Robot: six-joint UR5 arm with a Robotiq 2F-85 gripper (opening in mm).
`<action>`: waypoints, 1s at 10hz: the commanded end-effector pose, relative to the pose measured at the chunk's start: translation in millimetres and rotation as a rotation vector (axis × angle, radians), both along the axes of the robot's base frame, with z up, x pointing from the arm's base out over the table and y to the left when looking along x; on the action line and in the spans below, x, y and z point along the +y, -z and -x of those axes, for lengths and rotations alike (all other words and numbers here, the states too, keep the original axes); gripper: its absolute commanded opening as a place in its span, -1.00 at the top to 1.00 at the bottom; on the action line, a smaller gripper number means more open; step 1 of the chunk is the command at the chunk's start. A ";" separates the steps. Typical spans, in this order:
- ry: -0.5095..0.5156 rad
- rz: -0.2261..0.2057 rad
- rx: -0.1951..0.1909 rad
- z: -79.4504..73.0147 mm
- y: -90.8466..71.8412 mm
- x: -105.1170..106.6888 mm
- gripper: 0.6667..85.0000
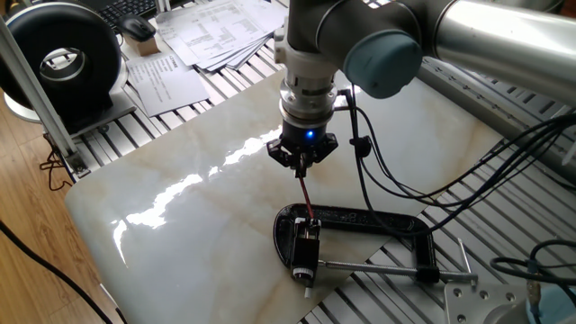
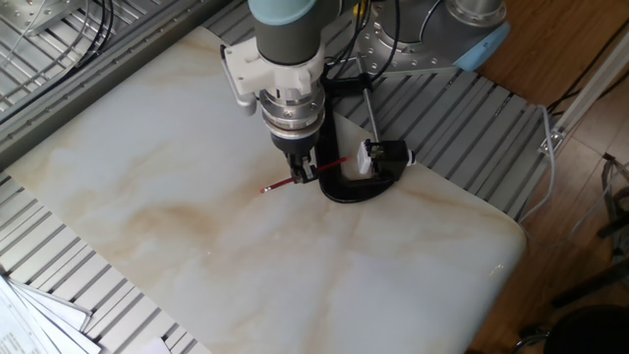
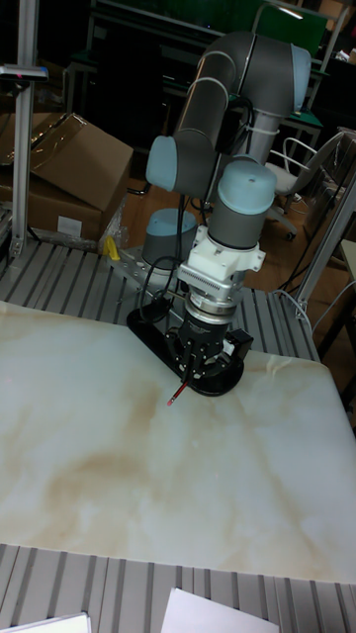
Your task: Insert the pencil into the pencil sharpener
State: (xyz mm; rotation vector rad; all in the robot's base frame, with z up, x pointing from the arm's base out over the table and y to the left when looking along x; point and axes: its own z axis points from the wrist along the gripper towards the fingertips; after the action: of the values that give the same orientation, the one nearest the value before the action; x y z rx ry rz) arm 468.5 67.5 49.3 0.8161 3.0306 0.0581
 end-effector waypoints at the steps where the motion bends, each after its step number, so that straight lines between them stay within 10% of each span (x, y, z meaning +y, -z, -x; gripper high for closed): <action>1: 0.009 -0.008 -0.001 2.6 -1.5 4.4 0.98; 10: 0.016 -0.011 0.010 6.0 -3.6 11.5 0.98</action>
State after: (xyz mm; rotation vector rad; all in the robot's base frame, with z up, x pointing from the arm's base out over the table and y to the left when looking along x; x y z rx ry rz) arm 462.5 75.6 51.8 0.8330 3.0366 0.0542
